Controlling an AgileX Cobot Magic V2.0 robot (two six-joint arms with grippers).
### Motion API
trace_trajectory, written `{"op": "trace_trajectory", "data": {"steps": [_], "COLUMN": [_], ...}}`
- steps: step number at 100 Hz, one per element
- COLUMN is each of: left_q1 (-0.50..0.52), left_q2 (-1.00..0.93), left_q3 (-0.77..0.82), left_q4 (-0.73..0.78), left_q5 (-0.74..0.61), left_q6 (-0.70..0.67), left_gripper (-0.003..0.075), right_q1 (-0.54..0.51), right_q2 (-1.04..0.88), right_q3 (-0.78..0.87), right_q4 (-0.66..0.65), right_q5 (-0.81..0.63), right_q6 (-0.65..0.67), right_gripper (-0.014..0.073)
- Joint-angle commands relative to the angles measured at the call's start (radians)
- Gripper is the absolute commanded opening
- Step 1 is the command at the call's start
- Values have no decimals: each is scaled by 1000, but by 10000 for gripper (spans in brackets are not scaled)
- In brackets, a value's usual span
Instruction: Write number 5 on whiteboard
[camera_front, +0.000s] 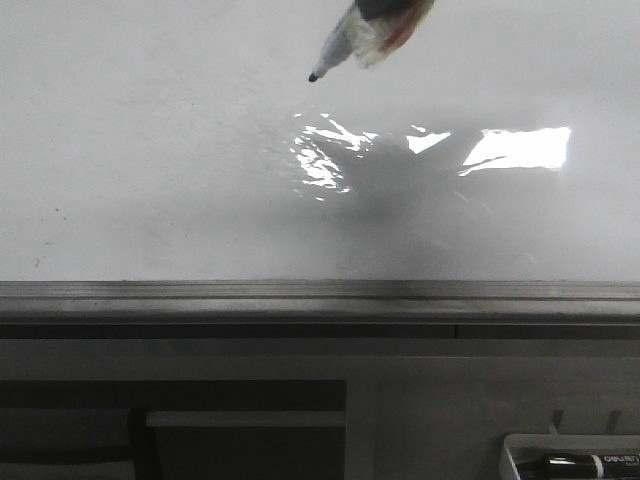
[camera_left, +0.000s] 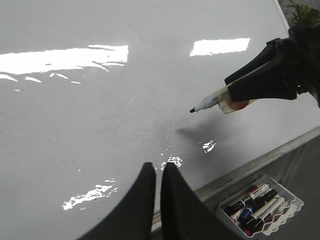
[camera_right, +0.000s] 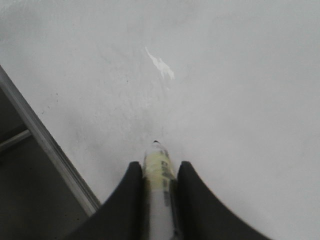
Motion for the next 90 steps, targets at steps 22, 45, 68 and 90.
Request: {"op": "trace_trajectory", "data": {"steps": [22,45,68,90], "left_q1": [12,12,12,12], "left_q2": [5,5,5,5], "left_q3": [-24,-24,-24,-24], "left_q4": [-22,-30,-30,-30], "left_q5": [-91,-91,-91,-91], "left_q6": [-9,-9,-9,-9], "left_gripper": [-20,-20,-20,-20], "right_q1": [-7,-26,-75,-75], "right_q2": [44,46,54,66], "right_q3": [-50,-50,-50,-48], "right_q4": [-48,-66,-66,-66], "right_q5": [-116,-163,-138,-72], "right_q6": [2,2,2,2], "right_gripper": [-40,-40,-40,-40]}}
